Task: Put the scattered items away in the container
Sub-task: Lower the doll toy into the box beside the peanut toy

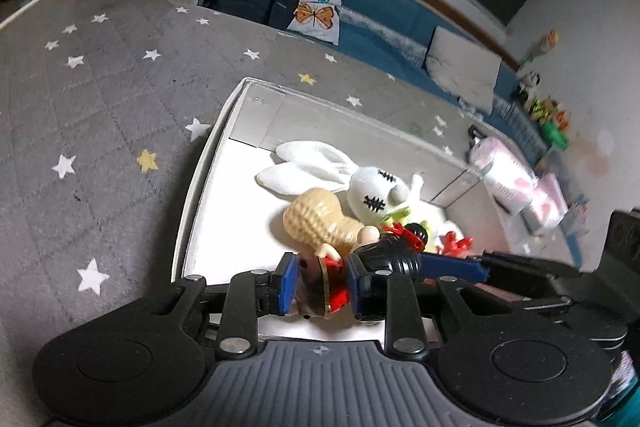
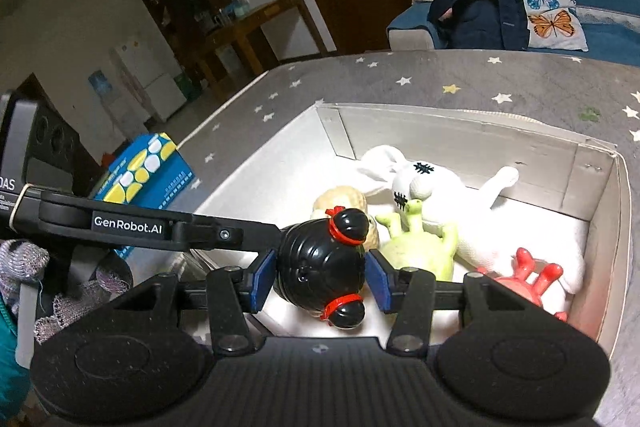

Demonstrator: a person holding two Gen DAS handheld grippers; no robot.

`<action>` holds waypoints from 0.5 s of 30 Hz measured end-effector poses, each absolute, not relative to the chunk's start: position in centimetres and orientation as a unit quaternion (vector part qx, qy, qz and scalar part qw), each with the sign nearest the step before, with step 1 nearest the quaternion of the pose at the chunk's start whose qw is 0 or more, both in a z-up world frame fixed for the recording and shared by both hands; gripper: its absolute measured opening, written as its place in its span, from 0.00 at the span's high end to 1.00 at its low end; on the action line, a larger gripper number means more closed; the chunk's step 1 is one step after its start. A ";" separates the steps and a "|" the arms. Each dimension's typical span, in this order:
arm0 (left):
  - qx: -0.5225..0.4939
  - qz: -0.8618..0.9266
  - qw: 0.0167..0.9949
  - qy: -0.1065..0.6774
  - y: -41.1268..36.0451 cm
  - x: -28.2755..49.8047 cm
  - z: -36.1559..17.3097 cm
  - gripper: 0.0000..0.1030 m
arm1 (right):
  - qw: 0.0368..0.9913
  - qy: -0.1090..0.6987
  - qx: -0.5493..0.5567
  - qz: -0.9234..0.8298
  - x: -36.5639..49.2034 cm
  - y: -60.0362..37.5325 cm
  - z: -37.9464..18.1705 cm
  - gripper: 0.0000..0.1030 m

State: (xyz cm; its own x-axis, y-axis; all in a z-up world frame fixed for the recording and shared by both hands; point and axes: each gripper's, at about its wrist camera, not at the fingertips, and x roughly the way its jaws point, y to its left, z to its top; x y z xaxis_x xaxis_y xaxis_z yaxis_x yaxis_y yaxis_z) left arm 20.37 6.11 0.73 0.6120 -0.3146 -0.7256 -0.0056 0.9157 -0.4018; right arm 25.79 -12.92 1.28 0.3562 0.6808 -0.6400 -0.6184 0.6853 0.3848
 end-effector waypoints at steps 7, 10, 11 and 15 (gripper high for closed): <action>-0.159 -0.089 0.881 0.437 5.3 20.6 0.6 0.73 | 0.818 0.419 -0.007 0.395 26.2 -12.1 1.1 0.57; -0.160 -0.090 0.880 0.438 5.4 20.6 0.5 0.73 | 0.816 0.422 -0.016 0.394 26.4 -12.0 1.0 0.58; -0.159 -0.090 0.880 0.438 5.4 20.6 0.5 0.73 | 0.817 0.421 -0.019 0.394 26.4 -11.9 1.0 0.58; -0.156 -0.088 0.882 0.435 5.6 20.4 0.6 0.72 | 0.818 0.418 -0.029 0.394 26.1 -11.7 1.1 0.57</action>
State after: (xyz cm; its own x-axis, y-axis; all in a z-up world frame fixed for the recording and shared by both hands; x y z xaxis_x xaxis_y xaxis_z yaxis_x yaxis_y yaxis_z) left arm 20.37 5.60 0.60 0.6052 -0.2914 -0.7408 0.0199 0.9358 -0.3519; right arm 26.08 -11.67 1.06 0.3390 0.6204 -0.7072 -0.6695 0.6872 0.2819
